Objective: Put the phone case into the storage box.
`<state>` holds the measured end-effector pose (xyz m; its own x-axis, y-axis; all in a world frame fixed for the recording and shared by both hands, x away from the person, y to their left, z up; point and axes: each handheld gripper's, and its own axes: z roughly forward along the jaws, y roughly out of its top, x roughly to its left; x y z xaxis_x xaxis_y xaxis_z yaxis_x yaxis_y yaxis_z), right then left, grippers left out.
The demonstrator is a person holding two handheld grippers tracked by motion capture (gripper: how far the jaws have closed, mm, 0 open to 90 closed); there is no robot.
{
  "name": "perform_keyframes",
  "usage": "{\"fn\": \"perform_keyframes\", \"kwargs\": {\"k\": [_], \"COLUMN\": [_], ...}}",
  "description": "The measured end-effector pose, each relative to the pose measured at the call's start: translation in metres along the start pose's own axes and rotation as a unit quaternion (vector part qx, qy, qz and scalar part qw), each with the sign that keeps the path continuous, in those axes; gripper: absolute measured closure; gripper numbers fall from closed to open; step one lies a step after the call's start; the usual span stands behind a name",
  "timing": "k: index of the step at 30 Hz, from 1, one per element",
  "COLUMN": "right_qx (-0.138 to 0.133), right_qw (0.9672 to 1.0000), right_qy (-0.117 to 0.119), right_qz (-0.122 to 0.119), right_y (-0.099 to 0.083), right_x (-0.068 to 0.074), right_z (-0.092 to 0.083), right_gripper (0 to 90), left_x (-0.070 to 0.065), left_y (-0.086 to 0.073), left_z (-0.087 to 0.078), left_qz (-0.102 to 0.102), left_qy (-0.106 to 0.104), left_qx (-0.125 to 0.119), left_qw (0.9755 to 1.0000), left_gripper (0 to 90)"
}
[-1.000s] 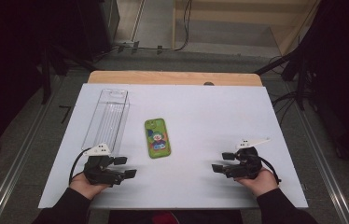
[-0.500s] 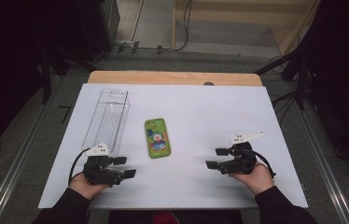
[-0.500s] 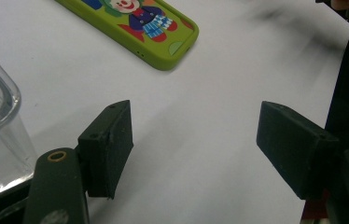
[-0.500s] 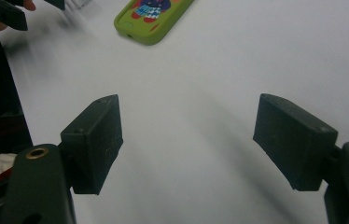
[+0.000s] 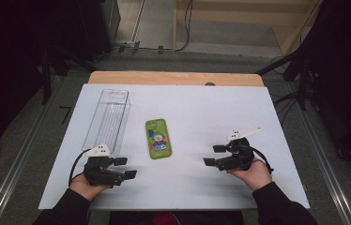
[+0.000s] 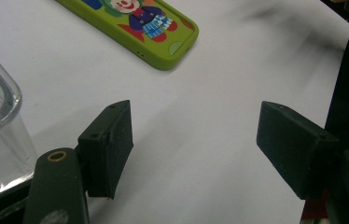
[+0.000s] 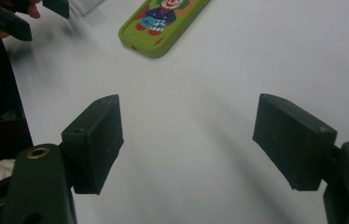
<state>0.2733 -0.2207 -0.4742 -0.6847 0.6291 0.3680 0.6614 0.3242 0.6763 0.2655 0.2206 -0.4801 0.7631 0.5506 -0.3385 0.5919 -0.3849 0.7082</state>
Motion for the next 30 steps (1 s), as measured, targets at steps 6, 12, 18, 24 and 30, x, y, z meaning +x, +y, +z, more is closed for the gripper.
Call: {"fn": "perform_keyframes", "kwargs": {"k": [6, 12, 18, 24, 30], "right_qx": [0.004, 0.006, 0.007, 0.006, 0.012], "right_qw": [0.9999, 0.9996, 0.9996, 0.9995, 0.9992], "right_qy": [0.001, 0.0, 0.002, 0.006, 0.01], "right_qz": [-0.012, -0.026, -0.029, -0.031, -0.037], "right_y": [0.008, 0.015, 0.022, 0.03, 0.036], "right_x": [0.003, 0.006, 0.008, 0.011, 0.013], "right_z": [0.005, 0.009, 0.013, 0.019, 0.025], "right_gripper": [22.4, 22.4, 22.7, 22.7, 22.7], "left_x": [0.0, 0.0, 0.0, -0.001, 0.0], "left_y": [0.0, 0.0, 0.0, 0.0, 0.0], "left_z": [0.0, 0.0, 0.0, 0.0, 0.0], "left_qz": [-0.001, -0.001, -0.001, 0.0, -0.001], "left_qy": [-0.001, -0.001, 0.0, -0.001, -0.001], "left_qx": [0.001, 0.0, 0.0, 0.0, 0.0], "left_qw": [1.0, 1.0, 1.0, 1.0, 1.0], "left_gripper": [27.9, 27.8, 27.9, 27.9, 27.8]}}
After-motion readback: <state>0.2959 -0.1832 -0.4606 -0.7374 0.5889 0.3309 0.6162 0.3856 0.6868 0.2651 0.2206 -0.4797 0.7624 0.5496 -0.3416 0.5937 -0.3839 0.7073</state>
